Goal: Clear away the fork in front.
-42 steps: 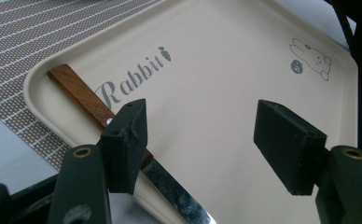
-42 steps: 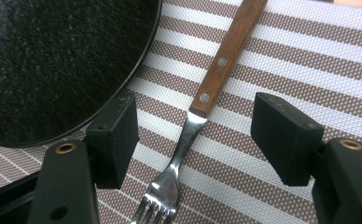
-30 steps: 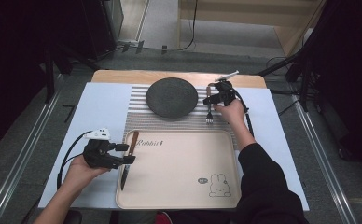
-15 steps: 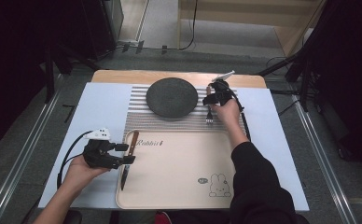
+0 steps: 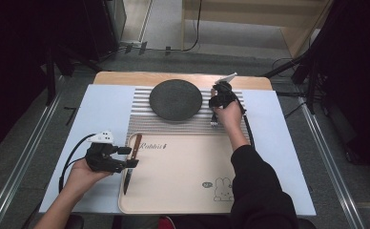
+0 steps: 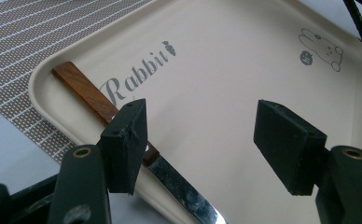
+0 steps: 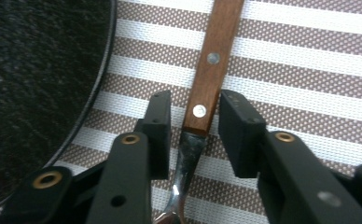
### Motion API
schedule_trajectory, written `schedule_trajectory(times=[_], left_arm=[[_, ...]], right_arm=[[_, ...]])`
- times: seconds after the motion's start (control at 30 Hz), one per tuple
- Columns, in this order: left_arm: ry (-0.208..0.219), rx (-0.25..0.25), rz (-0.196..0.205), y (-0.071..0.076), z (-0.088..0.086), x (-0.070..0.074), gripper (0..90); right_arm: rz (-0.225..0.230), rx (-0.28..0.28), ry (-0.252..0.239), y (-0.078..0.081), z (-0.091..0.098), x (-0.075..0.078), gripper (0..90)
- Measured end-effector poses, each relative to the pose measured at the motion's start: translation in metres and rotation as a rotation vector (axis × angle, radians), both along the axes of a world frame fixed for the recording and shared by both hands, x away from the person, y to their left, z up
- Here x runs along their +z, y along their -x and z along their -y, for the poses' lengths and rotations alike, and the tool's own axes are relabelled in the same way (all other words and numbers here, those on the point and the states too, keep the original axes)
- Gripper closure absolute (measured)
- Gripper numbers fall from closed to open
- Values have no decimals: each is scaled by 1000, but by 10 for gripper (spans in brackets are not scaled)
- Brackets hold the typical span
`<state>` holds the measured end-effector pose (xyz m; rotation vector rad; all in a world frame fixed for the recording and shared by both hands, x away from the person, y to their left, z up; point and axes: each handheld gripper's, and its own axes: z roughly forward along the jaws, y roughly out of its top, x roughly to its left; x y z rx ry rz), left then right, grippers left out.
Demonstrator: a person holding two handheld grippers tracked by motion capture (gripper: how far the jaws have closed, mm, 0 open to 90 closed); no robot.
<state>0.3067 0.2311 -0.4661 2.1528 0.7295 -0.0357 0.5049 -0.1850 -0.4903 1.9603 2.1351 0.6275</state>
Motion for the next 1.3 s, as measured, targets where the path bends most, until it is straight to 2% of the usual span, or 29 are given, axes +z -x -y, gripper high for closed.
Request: schedule_trajectory(times=[0.23, 0.33, 0.5, 0.57, 0.67, 0.8, 0.93, 1.0, 1.3], left_arm=[[-1, 2, 2, 0, 0, 0, 347], [-4, 0, 3, -1, 0, 0, 347], [-7, 4, 4, -1, 0, 0, 347], [-9, 5, 4, -1, 0, 0, 347], [-10, 5, 3, -2, -1, -1, 347], [-11, 9, 5, -2, -1, 0, 347], [-11, 10, 6, -2, -1, 0, 347], [-13, 10, 7, -2, -1, 0, 347], [-11, 14, 5, -2, -1, 0, 347]], right_arm=[[20, -30, 79, 3, -10, -1, 688], [27, -42, 86, 4, -11, -1, 694], [31, -82, 73, 4, -10, -2, 734], [29, -76, 71, 4, -9, -2, 743], [30, -74, 38, 4, -4, -2, 755], [26, -45, 38, 3, -2, -2, 757], [7, -37, -10, 1, 5, 0, 759], [2, -18, -1, 1, 7, 2, 760], [32, 25, -53, 7, 16, 27, 760]])
